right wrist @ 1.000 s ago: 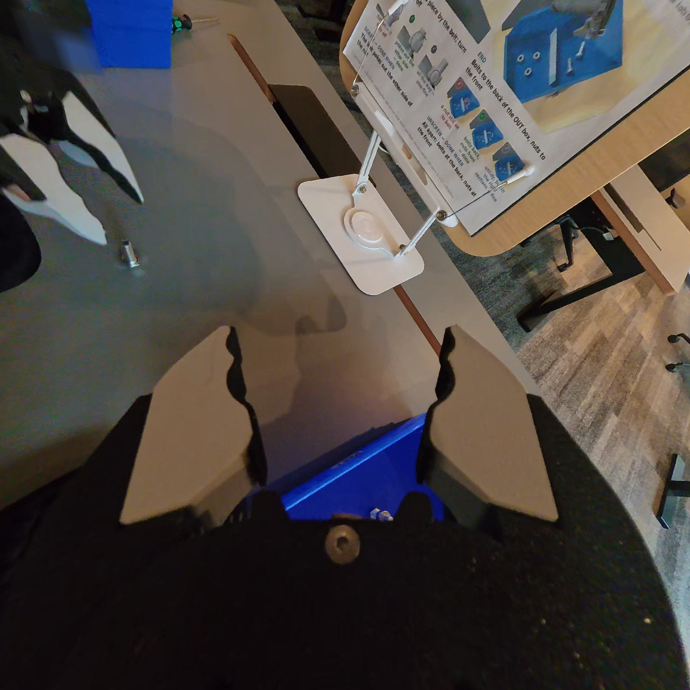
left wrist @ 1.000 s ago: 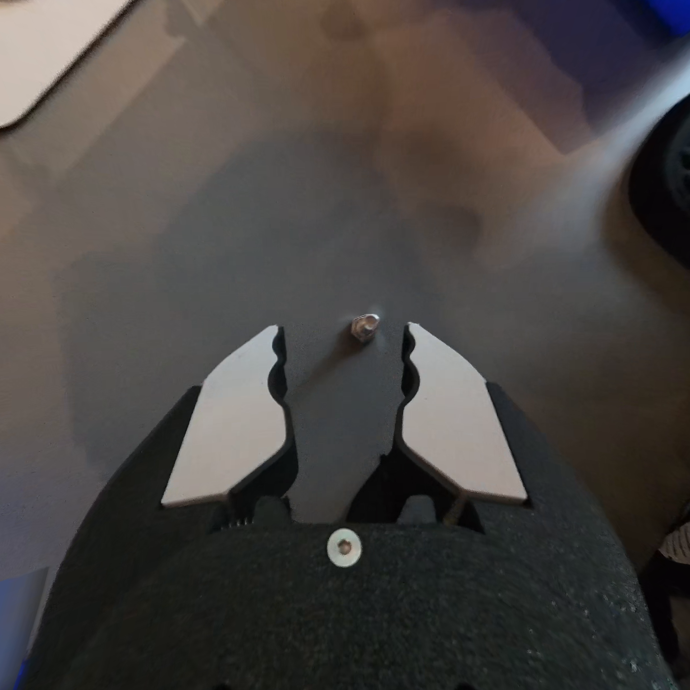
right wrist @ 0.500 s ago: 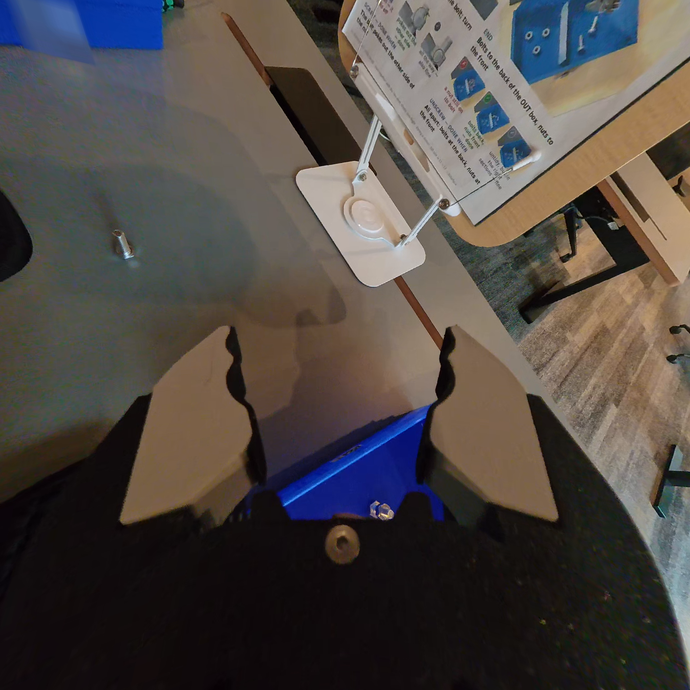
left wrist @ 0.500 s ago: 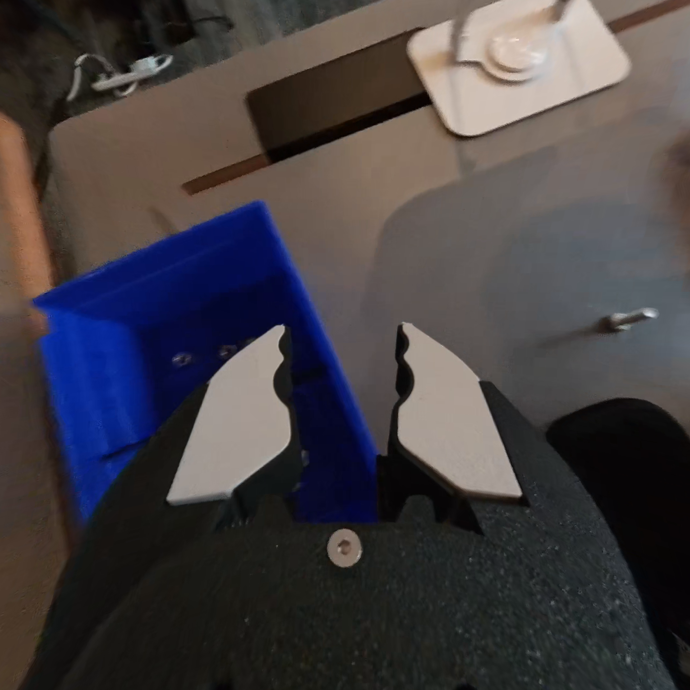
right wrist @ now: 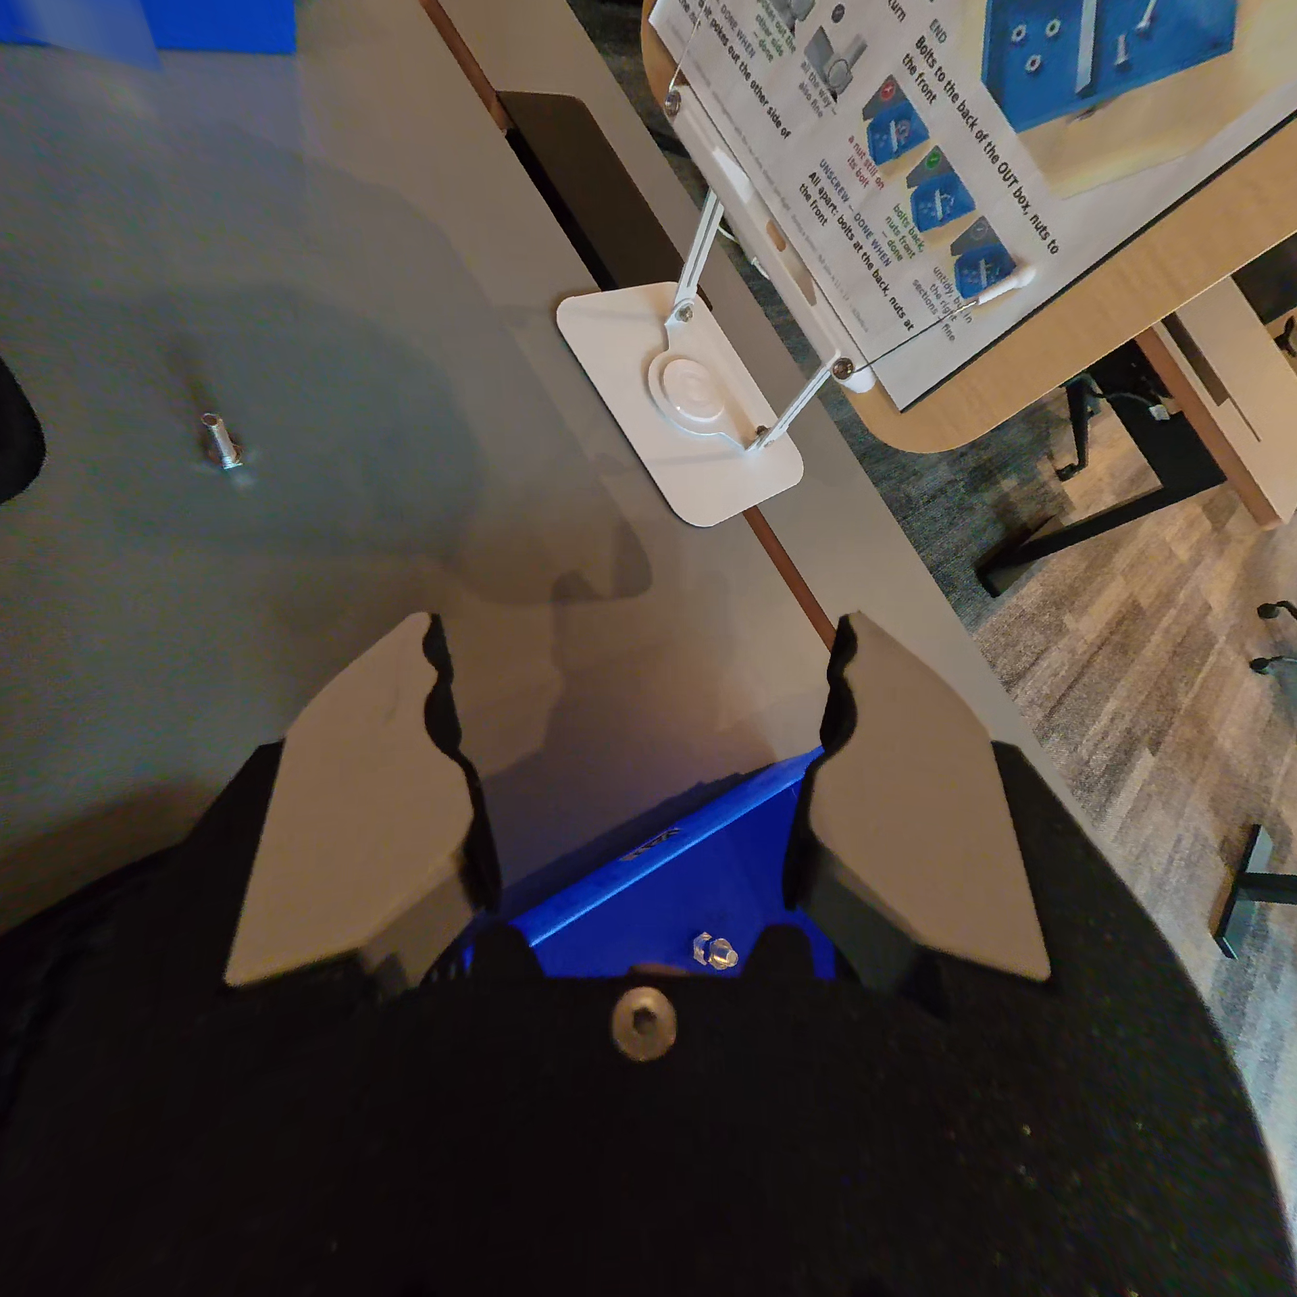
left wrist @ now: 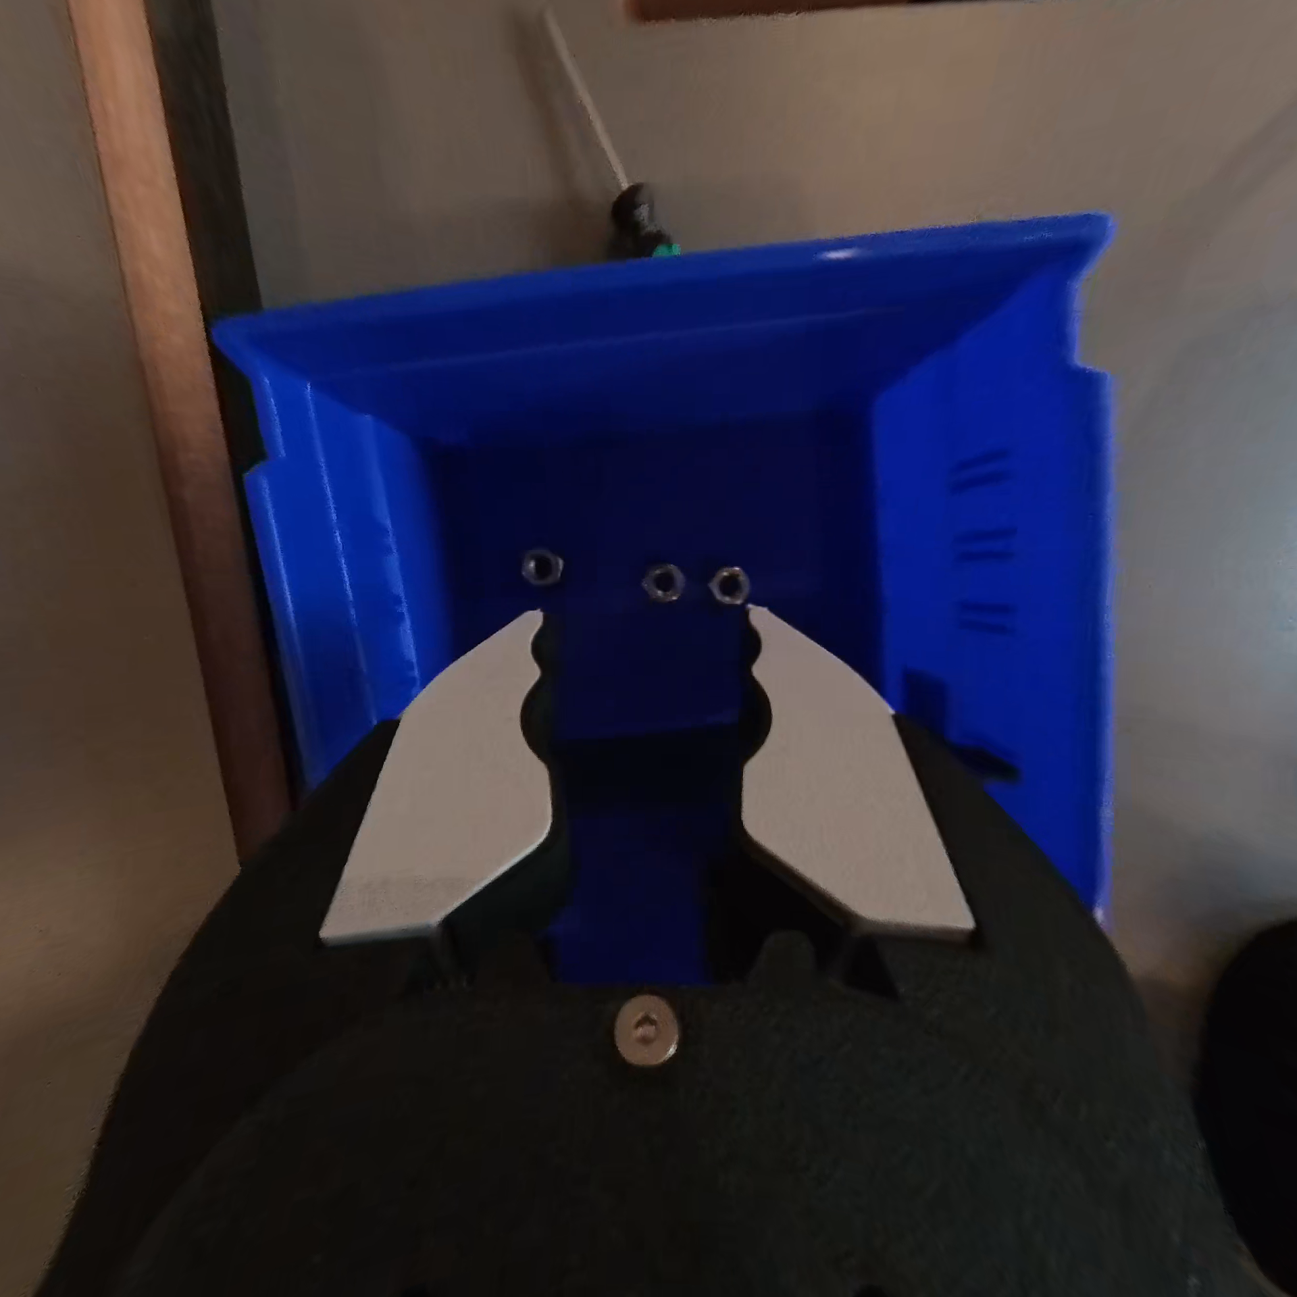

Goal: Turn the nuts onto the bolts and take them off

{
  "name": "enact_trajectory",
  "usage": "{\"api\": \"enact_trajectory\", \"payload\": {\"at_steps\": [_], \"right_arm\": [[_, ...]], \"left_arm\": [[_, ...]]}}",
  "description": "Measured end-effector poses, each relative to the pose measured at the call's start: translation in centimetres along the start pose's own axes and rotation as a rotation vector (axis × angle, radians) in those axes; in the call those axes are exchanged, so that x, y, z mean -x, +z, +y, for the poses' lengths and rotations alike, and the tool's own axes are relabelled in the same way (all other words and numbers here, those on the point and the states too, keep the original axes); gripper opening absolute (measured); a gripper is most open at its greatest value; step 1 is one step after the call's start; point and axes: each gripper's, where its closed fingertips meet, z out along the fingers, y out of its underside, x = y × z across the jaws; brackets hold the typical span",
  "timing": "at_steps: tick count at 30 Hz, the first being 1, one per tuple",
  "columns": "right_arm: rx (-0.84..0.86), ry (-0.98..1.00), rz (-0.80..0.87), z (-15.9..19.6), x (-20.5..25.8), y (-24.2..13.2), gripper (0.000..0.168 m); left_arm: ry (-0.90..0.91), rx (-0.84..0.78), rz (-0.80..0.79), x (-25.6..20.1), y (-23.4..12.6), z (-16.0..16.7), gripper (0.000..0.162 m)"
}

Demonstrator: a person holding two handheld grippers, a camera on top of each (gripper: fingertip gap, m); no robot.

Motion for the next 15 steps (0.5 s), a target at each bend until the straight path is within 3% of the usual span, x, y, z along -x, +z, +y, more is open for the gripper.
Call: {"api": "enact_trajectory", "payload": {"at_steps": [15], "right_arm": [[0.010,0.017,0.005,0.7,-0.5,0.1,0.103]], "left_arm": [[-0.217,0.181,-0.109,3.8,6.2,1.4,0.050]]}}
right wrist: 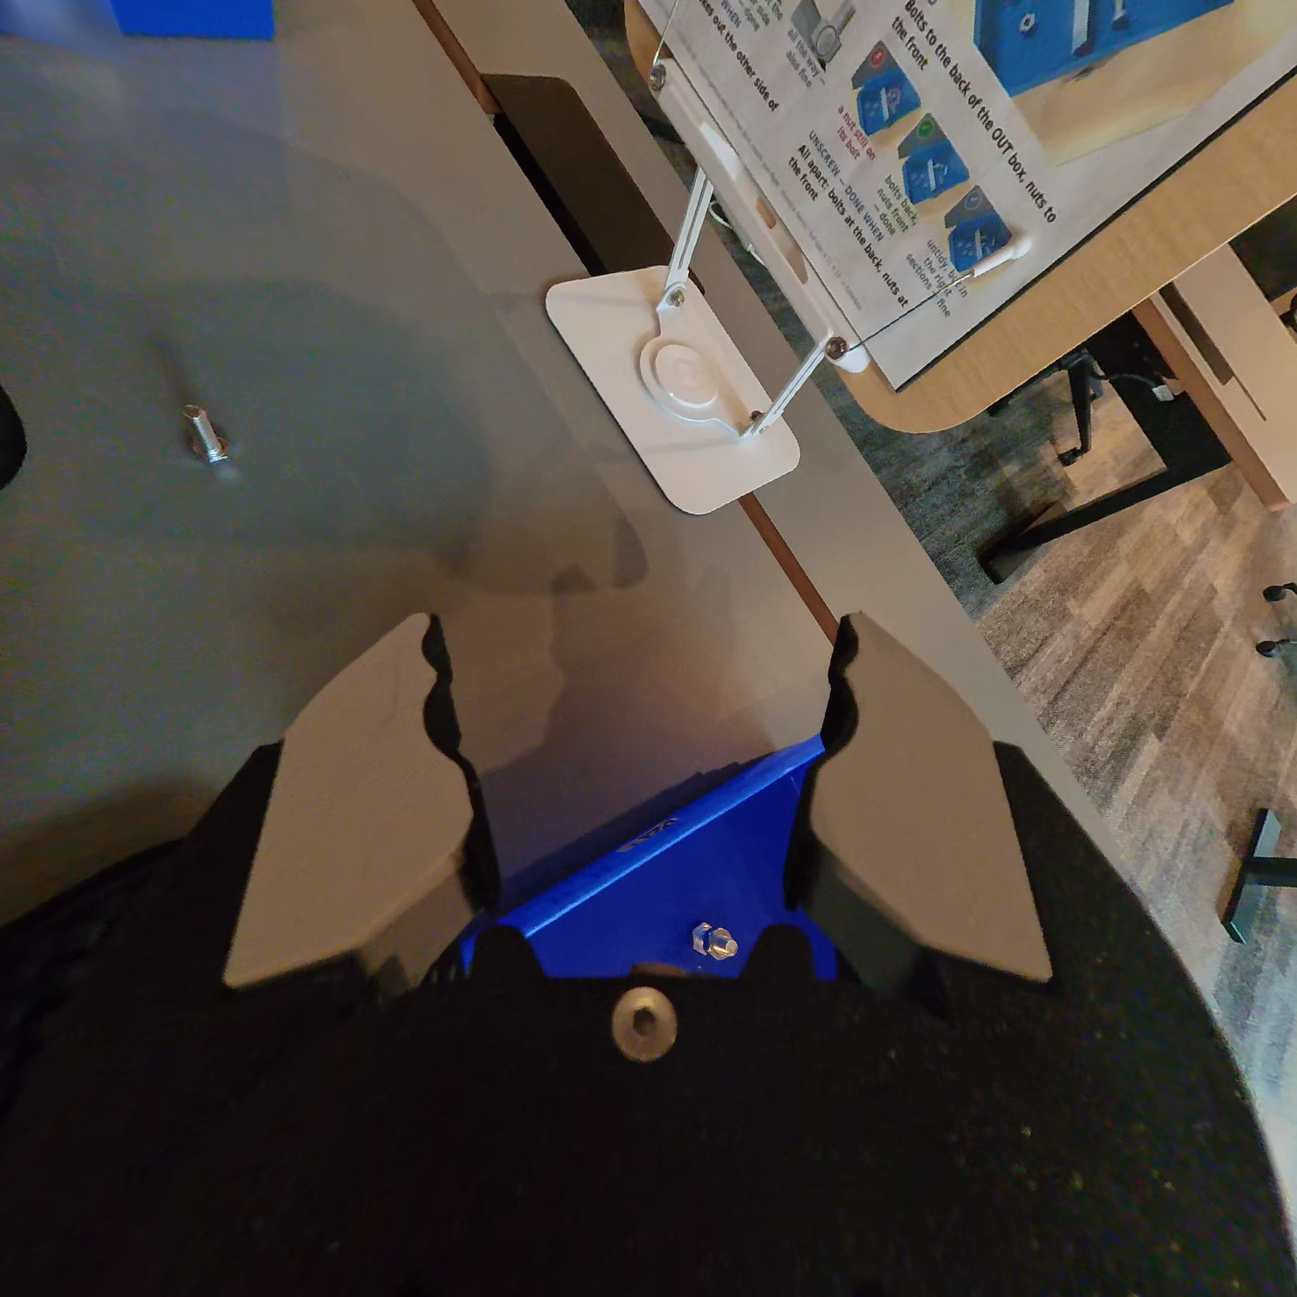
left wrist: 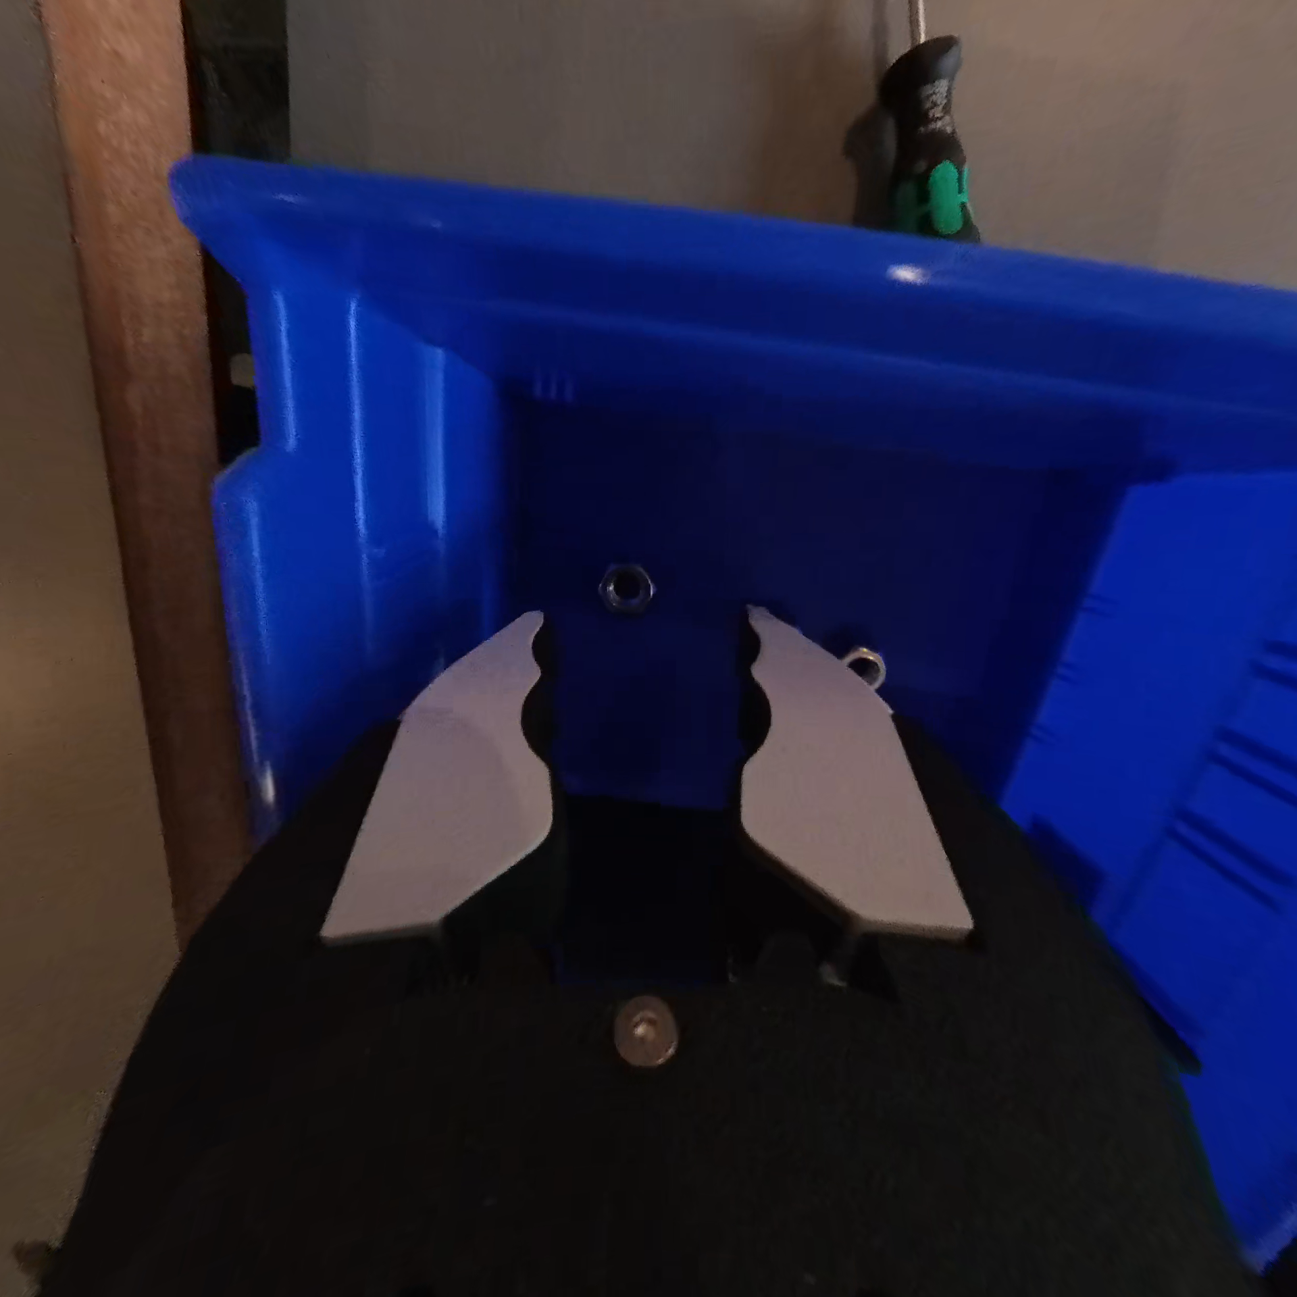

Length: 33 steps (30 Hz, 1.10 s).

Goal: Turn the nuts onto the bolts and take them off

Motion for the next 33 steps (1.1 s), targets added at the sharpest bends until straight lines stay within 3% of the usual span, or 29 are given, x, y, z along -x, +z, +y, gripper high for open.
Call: {"api": "enact_trajectory", "payload": {"at_steps": [23,33], "right_arm": [[-0.013,0.005,0.015,0.2,-0.3,-0.5,0.102],[-0.007,-0.004,0.016,0.1,-0.2,-0.6,0.102]], "left_arm": [[-0.058,0.144,-0.051,1.0,2.9,0.8,0.032],[-0.079,0.182,0.028,0.3,3.2,0.8,0.029]]}}
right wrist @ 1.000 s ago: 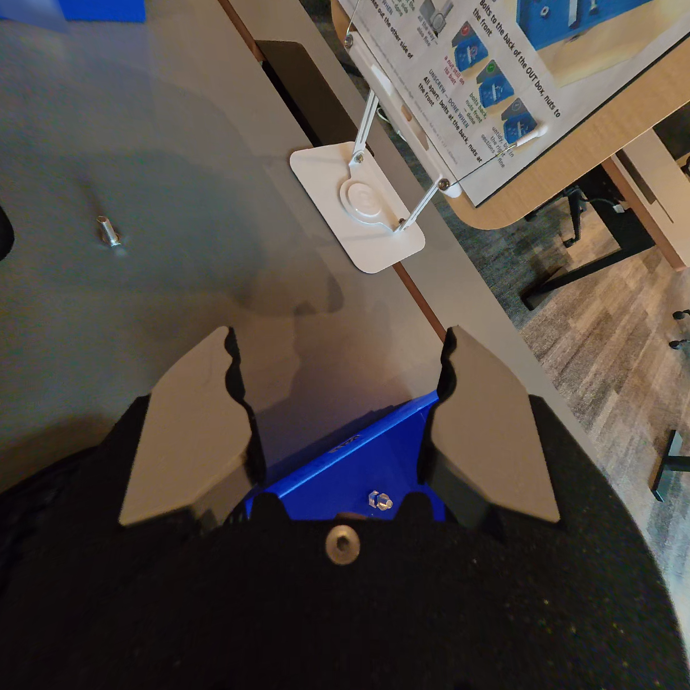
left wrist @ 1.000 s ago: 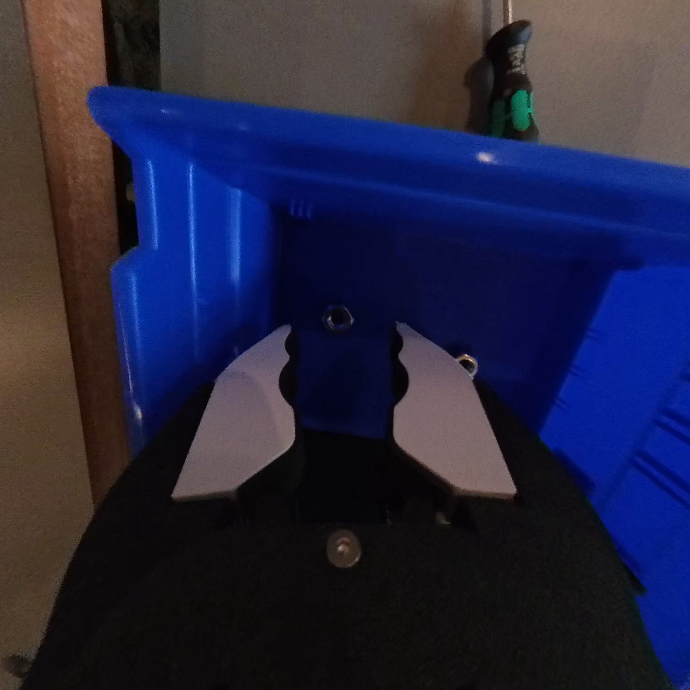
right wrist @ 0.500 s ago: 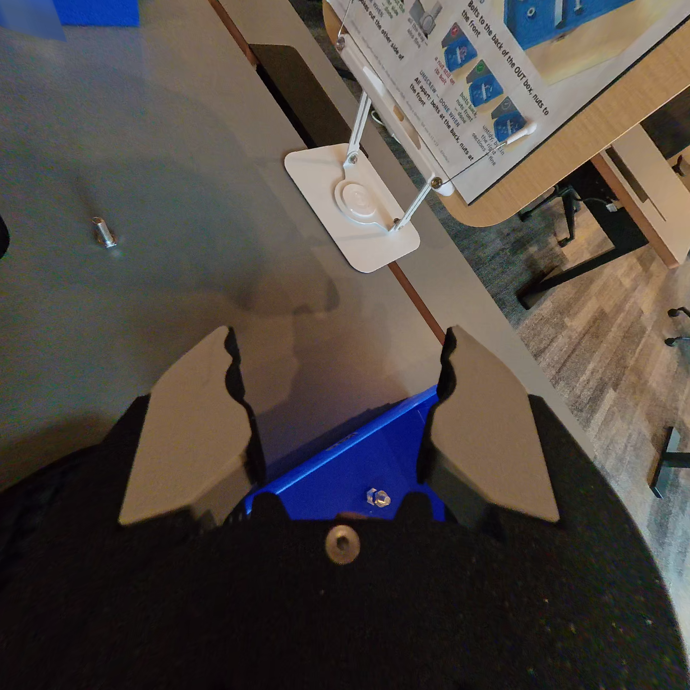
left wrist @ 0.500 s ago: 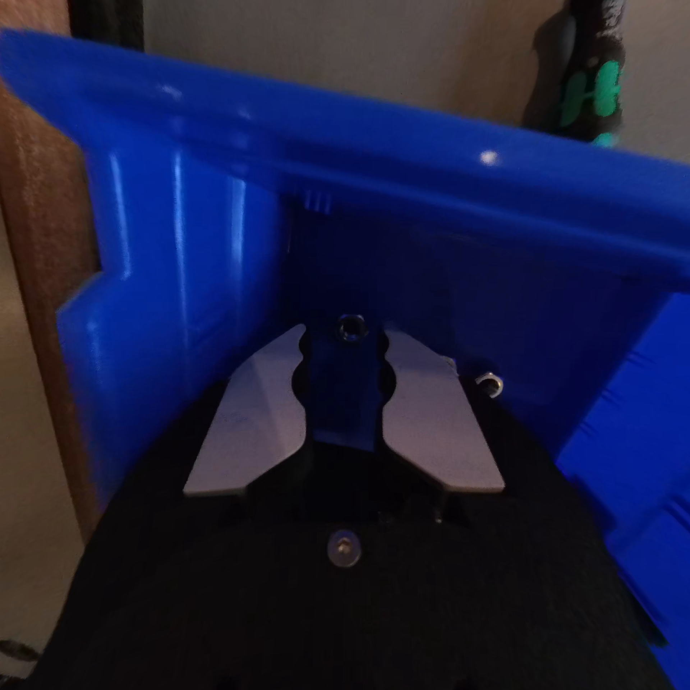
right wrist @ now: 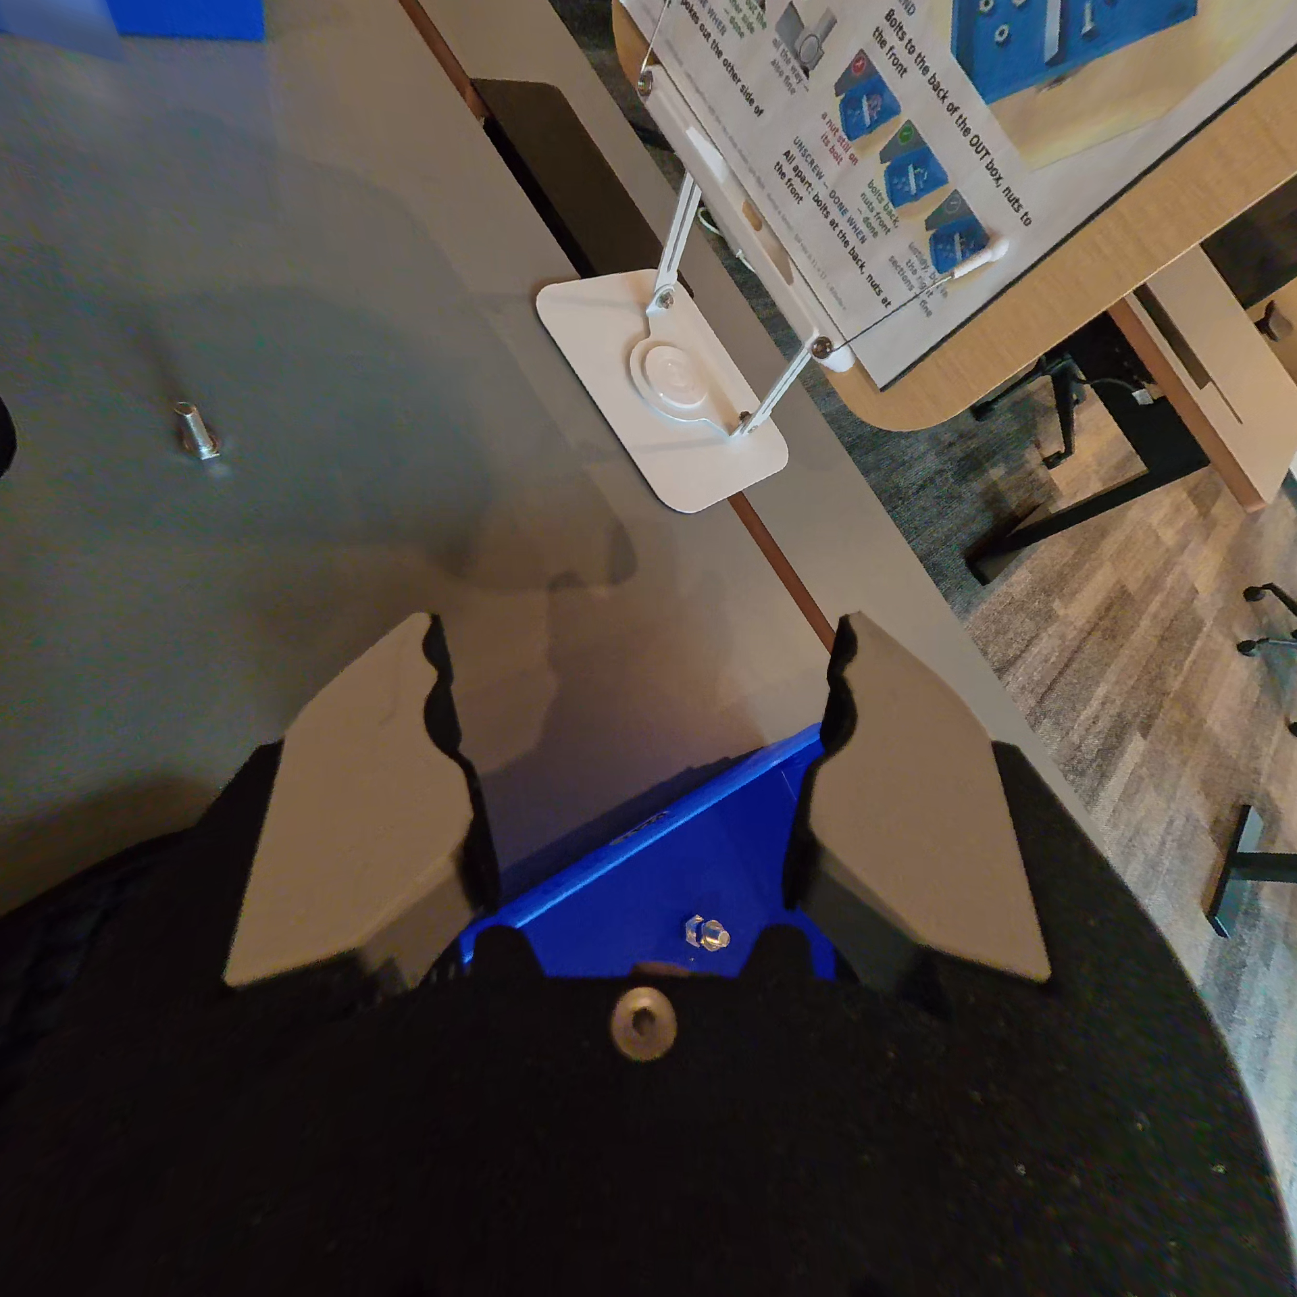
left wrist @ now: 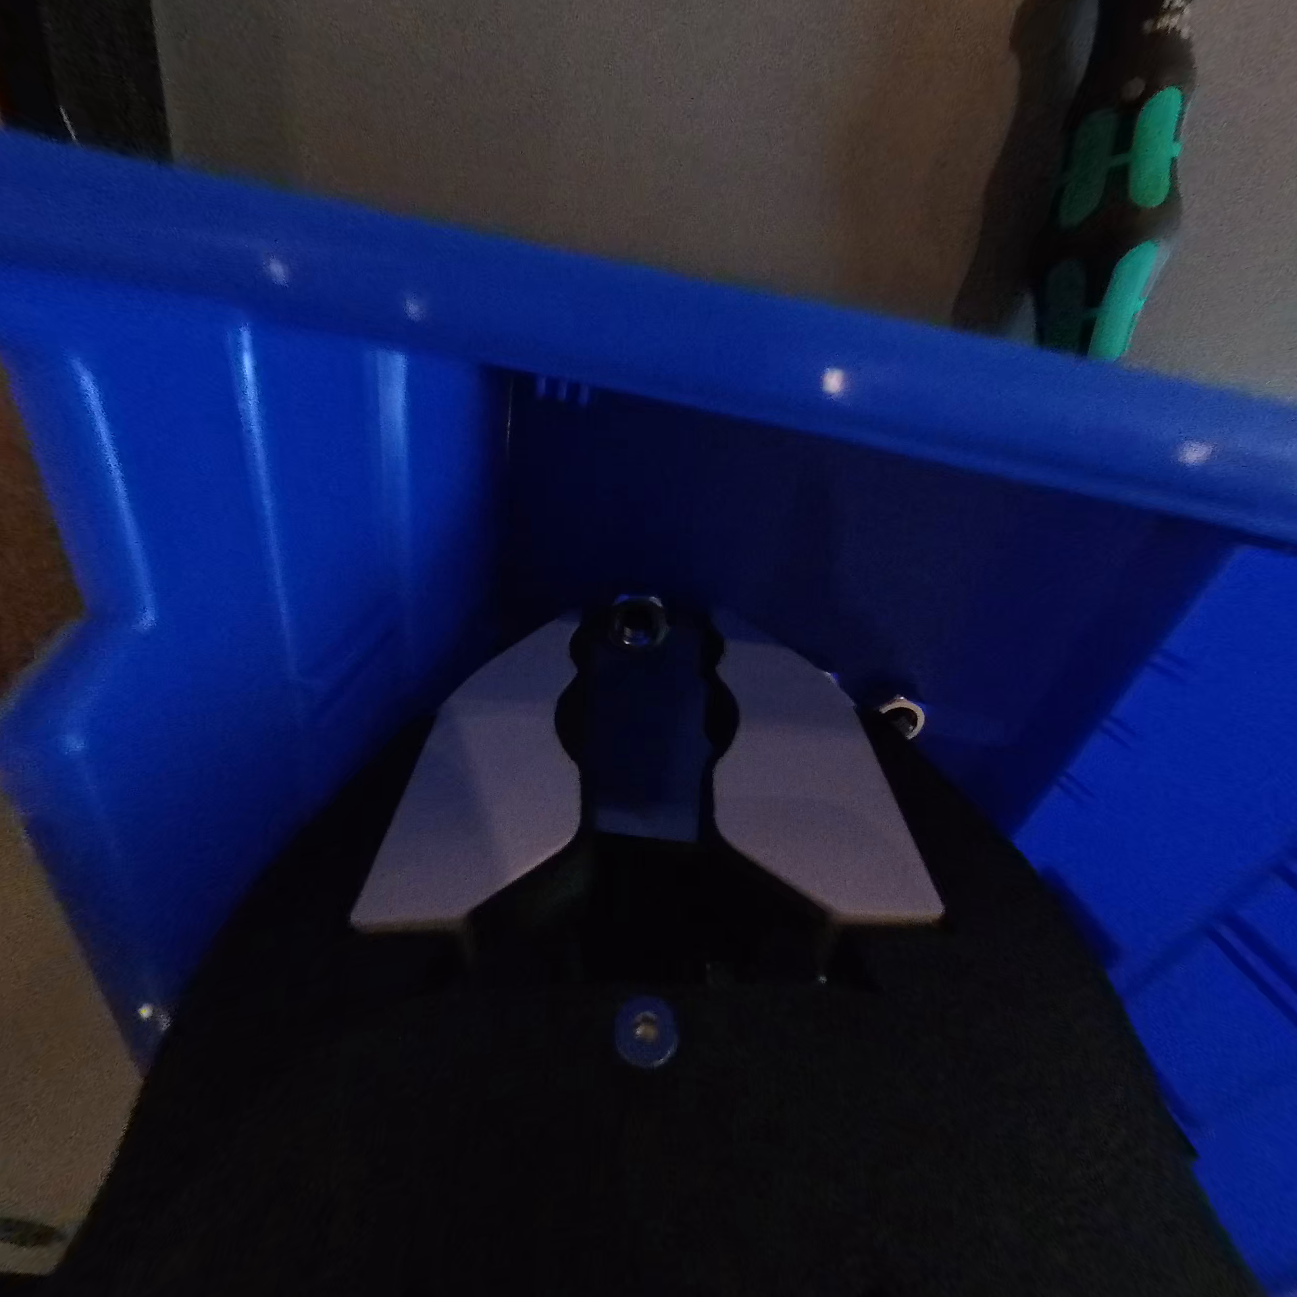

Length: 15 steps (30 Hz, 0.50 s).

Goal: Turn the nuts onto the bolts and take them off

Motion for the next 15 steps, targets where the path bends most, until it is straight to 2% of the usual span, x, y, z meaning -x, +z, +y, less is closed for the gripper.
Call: {"api": "enact_trajectory", "payload": {"at_steps": [2,9,15], "right_arm": [[-0.002,-0.003,0.001,-0.1,0.0,0.0,0.102],[-0.001,-0.002,0.002,0.0,0.0,-0.1,0.102],[-0.002,-0.006,-0.003,-0.1,0.1,-0.1,0.102]], "left_arm": [[-0.003,-0.005,0.002,0.1,0.0,0.0,0.021],[0.039,-0.016,0.040,-0.6,-0.2,0.0,0.020],[0.171,-0.117,0.050,-2.8,-3.9,-1.1,0.020]]}}
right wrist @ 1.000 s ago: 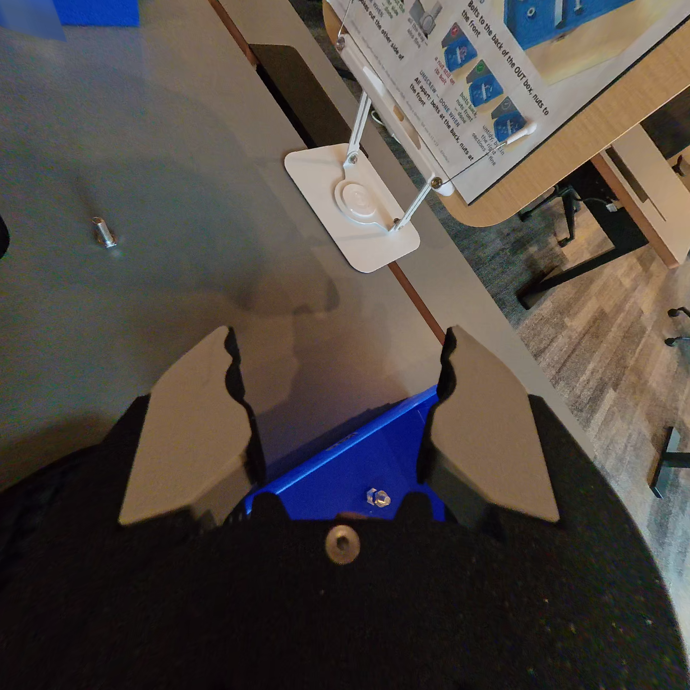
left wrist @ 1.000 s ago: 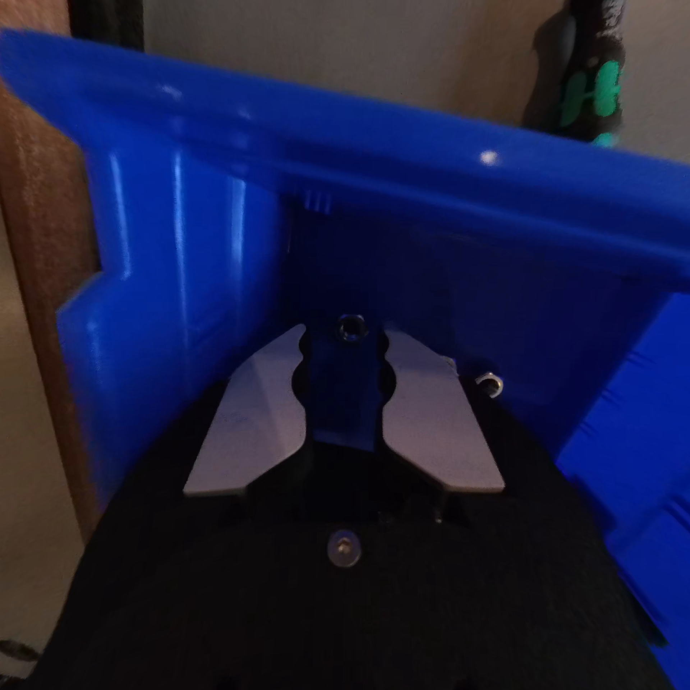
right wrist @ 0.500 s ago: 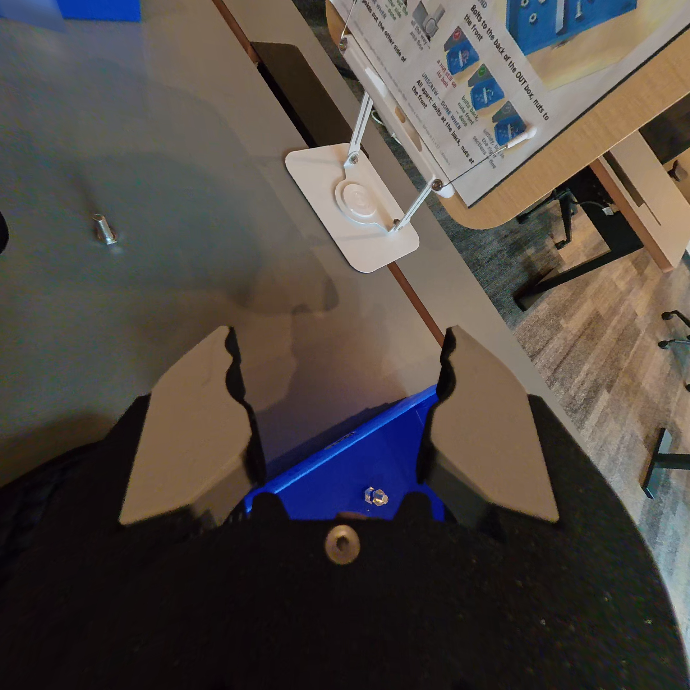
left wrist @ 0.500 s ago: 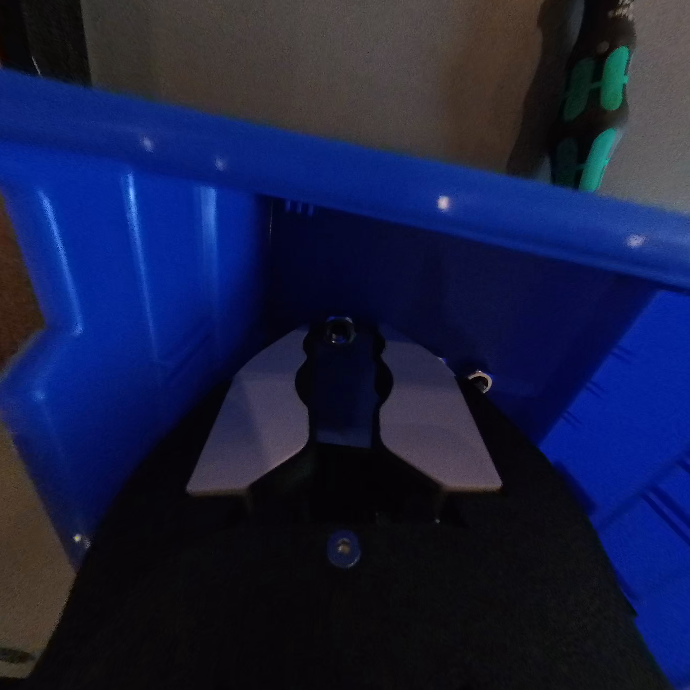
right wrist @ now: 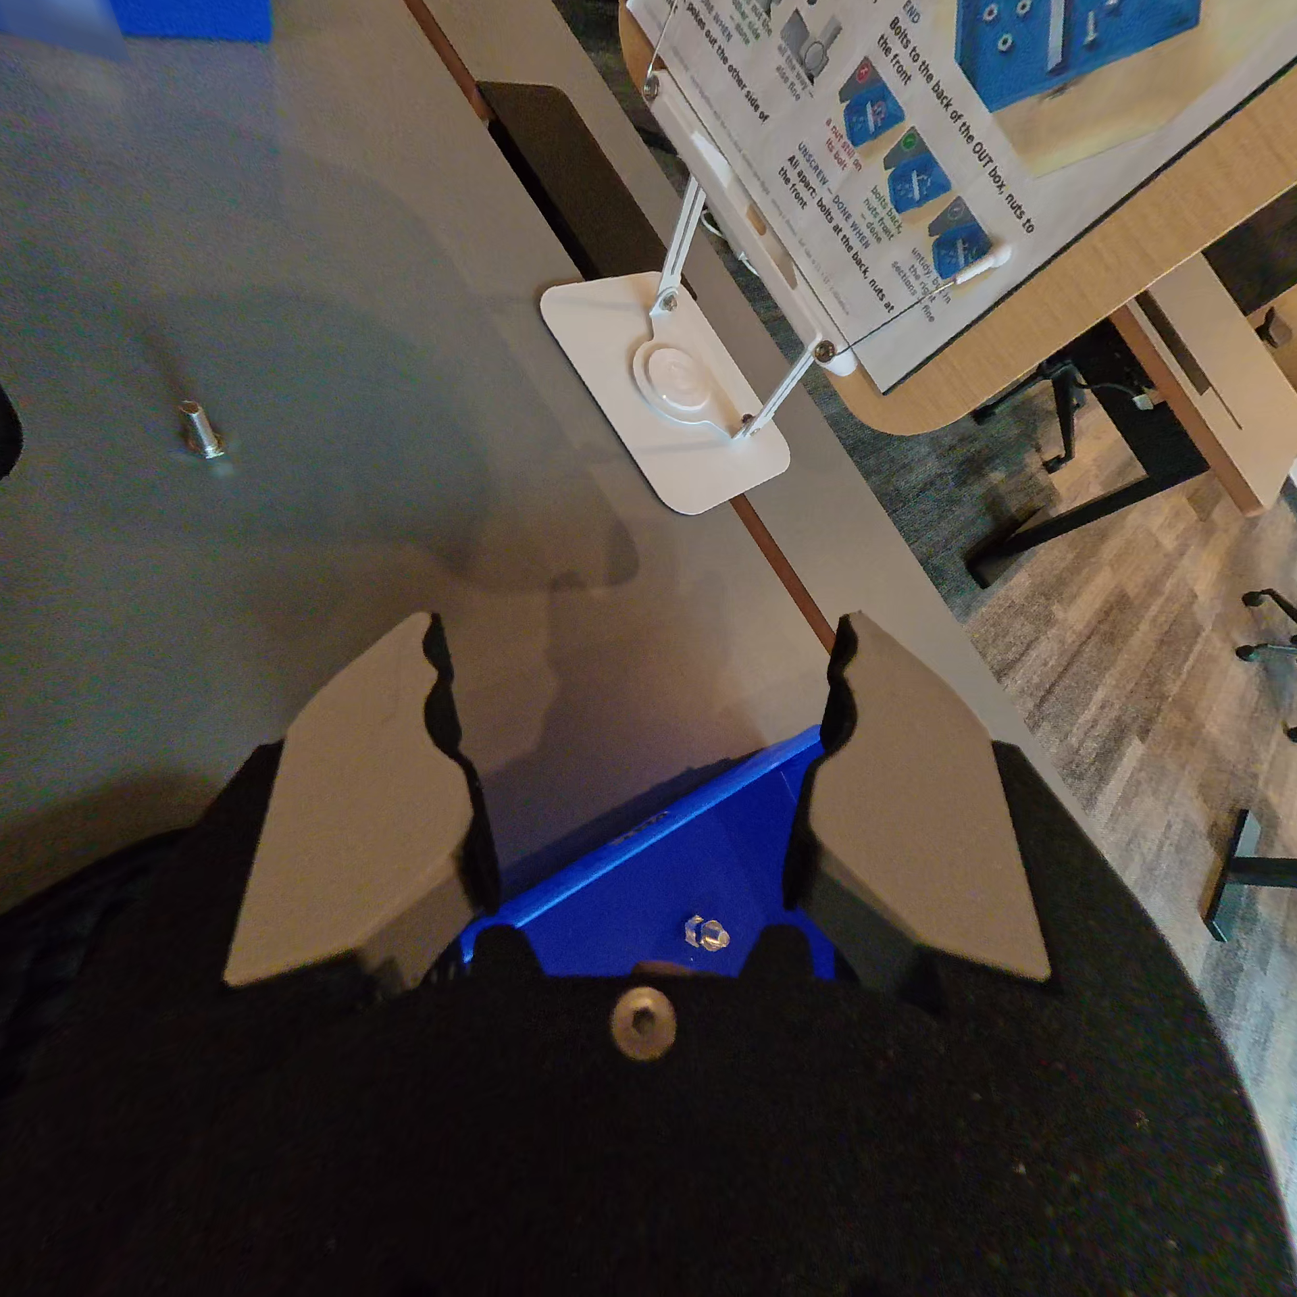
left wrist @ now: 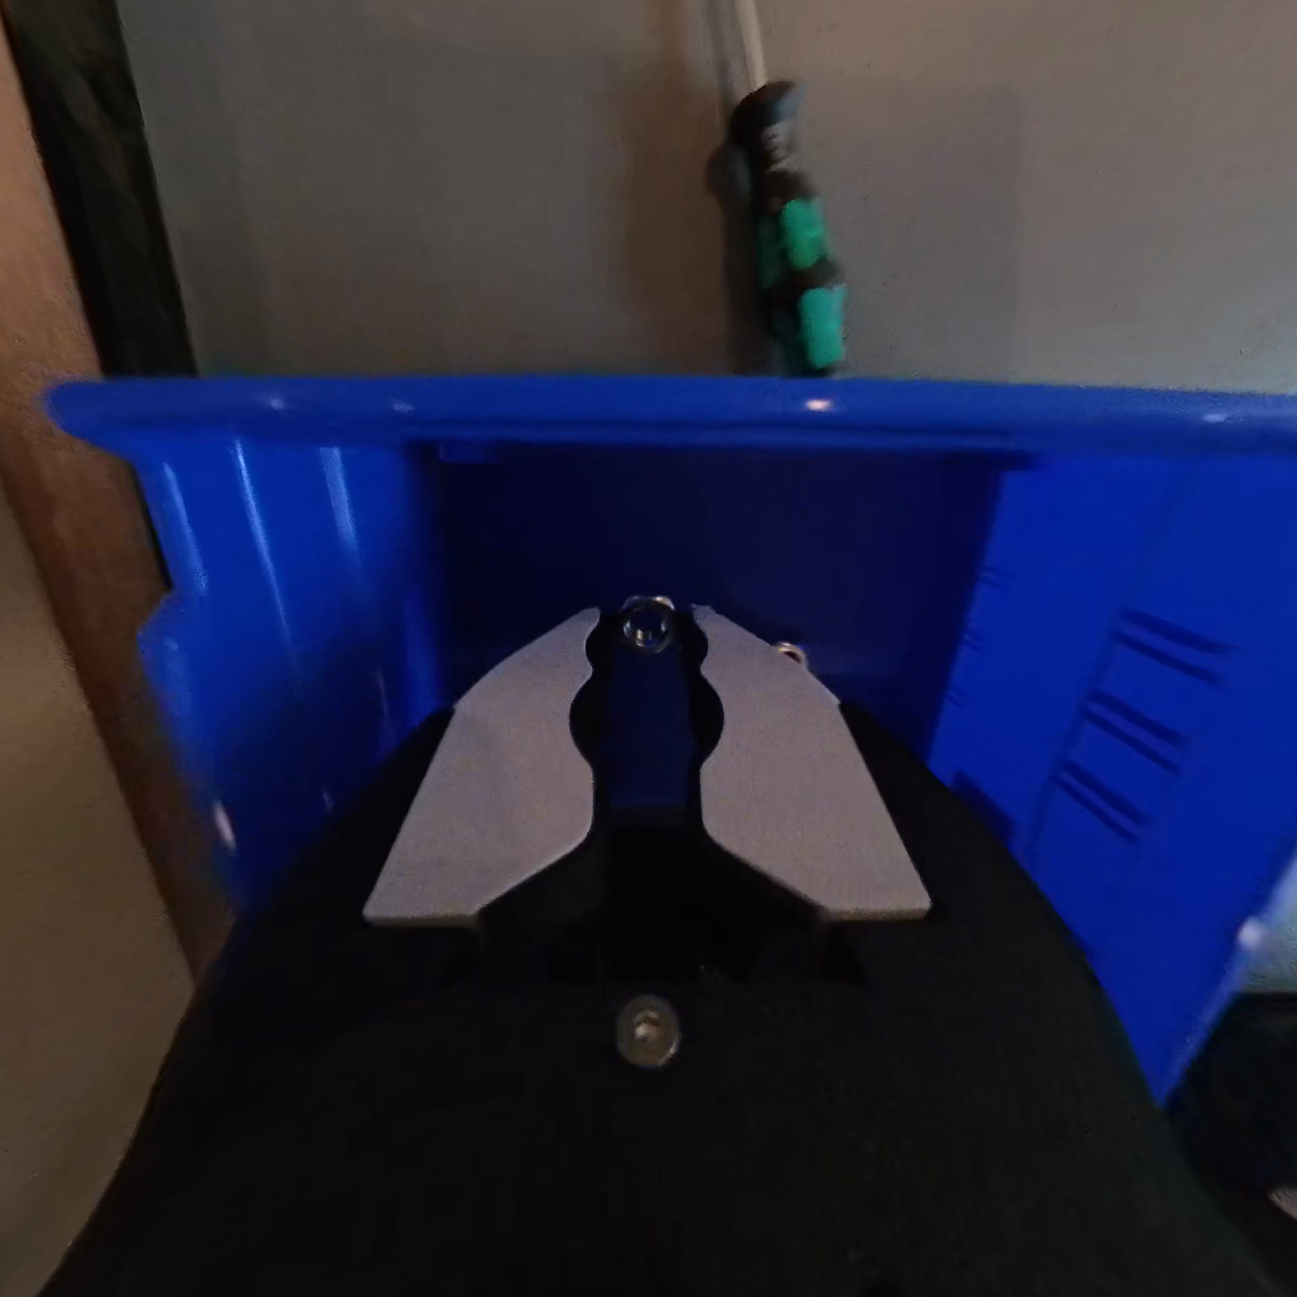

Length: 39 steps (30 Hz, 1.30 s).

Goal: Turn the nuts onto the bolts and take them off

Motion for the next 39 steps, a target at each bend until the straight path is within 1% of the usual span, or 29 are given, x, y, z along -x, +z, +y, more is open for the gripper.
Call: {"api": "enact_trajectory", "payload": {"at_steps": [4,8,12,18,24,29,35,39], "right_arm": [[0.004,-0.010,-0.007,-0.1,0.2,0.1,0.102],[0.007,-0.017,-0.011,-0.2,0.4,0.1,0.102],[0.013,-0.027,-0.015,-0.2,0.6,0.1,0.102],[0.007,-0.042,-0.018,-0.4,0.9,-0.2,0.102],[0.017,-0.047,-0.026,-0.1,1.1,-0.3,0.102],[0.020,-0.055,-0.035,0.0,1.3,-0.3,0.102],[0.032,-0.063,-0.045,0.3,1.5,-0.5,0.102],[0.041,-0.062,-0.047,0.7,1.5,-0.7,0.102]], "left_arm": [[0.155,-0.117,0.017,-3.6,-4.4,-1.6,0.020],[0.353,-0.231,0.074,-9.8,-8.9,-1.8,0.020],[0.534,-0.265,0.110,-15.5,-12.0,-0.5,0.019],[0.822,-0.285,0.176,-23.5,-14.7,2.9,0.019],[1.090,-0.316,0.188,-30.3,-15.9,6.7,0.019],[1.254,-0.310,0.207,-35.0,-15.8,9.7,0.019],[1.424,-0.271,0.237,-40.2,-14.1,13.3,0.019],[1.489,-0.219,0.230,-43.0,-11.8,15.3,0.019]]}}
